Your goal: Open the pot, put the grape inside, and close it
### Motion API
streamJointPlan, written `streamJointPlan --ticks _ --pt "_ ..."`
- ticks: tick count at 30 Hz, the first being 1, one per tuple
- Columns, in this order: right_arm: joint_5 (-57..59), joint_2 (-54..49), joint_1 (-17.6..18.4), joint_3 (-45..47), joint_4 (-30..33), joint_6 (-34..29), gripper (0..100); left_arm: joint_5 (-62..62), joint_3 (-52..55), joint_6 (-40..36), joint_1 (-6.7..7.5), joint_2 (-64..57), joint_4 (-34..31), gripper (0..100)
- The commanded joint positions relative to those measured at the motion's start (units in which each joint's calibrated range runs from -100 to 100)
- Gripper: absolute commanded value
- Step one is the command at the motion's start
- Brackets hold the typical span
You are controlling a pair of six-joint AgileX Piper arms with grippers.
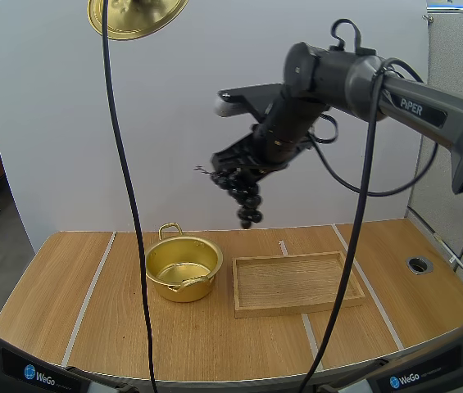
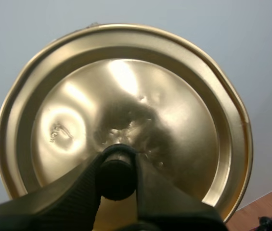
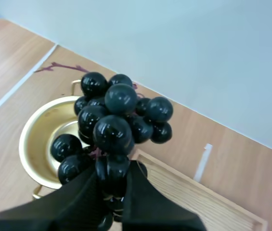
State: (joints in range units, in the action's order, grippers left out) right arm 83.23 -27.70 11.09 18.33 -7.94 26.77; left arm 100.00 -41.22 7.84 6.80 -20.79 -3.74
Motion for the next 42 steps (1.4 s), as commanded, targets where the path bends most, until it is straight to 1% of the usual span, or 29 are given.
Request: streamJointPlan --ticks 1,12,17,26,42 --pt "0.0 1.93 1.67 -2.14 0.03 0.17 0 0.0 -0.39 -0.58 0.14 -0.5 -0.83 0" --pt "-0.3 13.87 6.27 -6.23 0.03 -0.32 0 0.0 -0.39 -0.58 0.14 -0.5 -0.83 0" --pt "-1.13 18.16 7.53 -7.61 0.03 -0.45 0 0.0 -0.39 -0.58 0.14 -0.5 -0.83 0" --pt "-3.48 24.48 7.51 -7.89 -0.28 -0.45 0 0.0 -0.39 -0.58 0.14 -0.5 -0.83 0" --pt "-7.85 32.07 7.51 -7.89 -0.39 0.17 0 0.0 -0.39 -0.58 0.14 -0.5 -0.83 0"
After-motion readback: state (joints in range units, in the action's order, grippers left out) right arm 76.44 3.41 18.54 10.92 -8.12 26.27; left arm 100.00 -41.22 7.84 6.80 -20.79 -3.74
